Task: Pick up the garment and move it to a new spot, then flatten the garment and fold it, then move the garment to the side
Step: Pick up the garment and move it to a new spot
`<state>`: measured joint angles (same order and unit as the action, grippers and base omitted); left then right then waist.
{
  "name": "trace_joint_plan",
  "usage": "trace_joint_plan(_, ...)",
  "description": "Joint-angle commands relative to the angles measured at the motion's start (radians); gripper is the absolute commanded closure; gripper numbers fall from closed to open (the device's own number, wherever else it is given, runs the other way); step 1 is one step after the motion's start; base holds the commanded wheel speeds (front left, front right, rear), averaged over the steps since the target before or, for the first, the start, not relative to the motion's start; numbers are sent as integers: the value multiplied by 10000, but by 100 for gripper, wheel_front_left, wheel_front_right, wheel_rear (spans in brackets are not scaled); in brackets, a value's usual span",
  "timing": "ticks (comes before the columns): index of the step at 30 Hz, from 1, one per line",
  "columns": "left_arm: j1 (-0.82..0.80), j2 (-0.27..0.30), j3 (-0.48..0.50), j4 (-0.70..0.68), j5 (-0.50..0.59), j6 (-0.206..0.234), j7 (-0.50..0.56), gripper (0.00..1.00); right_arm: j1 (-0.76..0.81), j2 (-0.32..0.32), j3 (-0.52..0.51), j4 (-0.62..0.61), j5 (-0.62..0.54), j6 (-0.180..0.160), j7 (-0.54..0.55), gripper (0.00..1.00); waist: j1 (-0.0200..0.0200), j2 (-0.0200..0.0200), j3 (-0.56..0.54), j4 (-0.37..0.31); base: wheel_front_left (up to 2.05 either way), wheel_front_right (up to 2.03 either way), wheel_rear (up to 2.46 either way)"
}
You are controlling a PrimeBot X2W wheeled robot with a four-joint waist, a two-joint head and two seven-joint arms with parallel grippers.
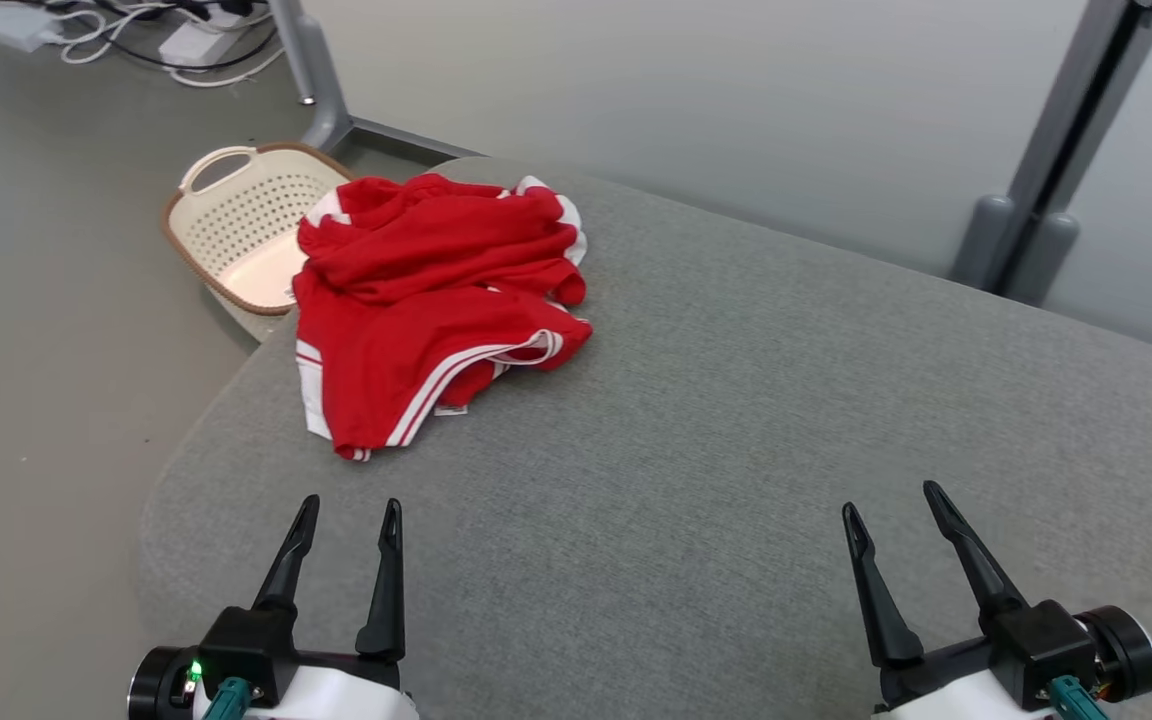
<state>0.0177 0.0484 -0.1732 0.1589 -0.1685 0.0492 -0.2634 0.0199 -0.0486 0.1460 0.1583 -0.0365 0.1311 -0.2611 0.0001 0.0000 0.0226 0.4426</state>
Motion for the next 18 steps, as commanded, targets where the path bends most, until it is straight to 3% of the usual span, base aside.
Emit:
trace_joint_plan(1,71,38,36,-49,23,25,-19,0,-67,-32,11,9,31,-7,-61,0,-1,0,-12,596,0,0,0)
trace_joint_plan(8,38,33,50,-187,-87,130,-19,0,-187,-35,60,-4,-110,-7,-62,0,-1,0,282,791,0,0,0)
trace_joint_plan(11,-331,38,45,-129,97,-23,-21,0,-346,-32,99,-33,-268,-7,-62,0,-1,0,638,770,0,0,0)
trace_joint_plan(18,-2632,28,787,-379,235,-310,-19,0,-1296,-707,263,-324,-514,-7,-62,0,-1,0,2640,242,0,0,0)
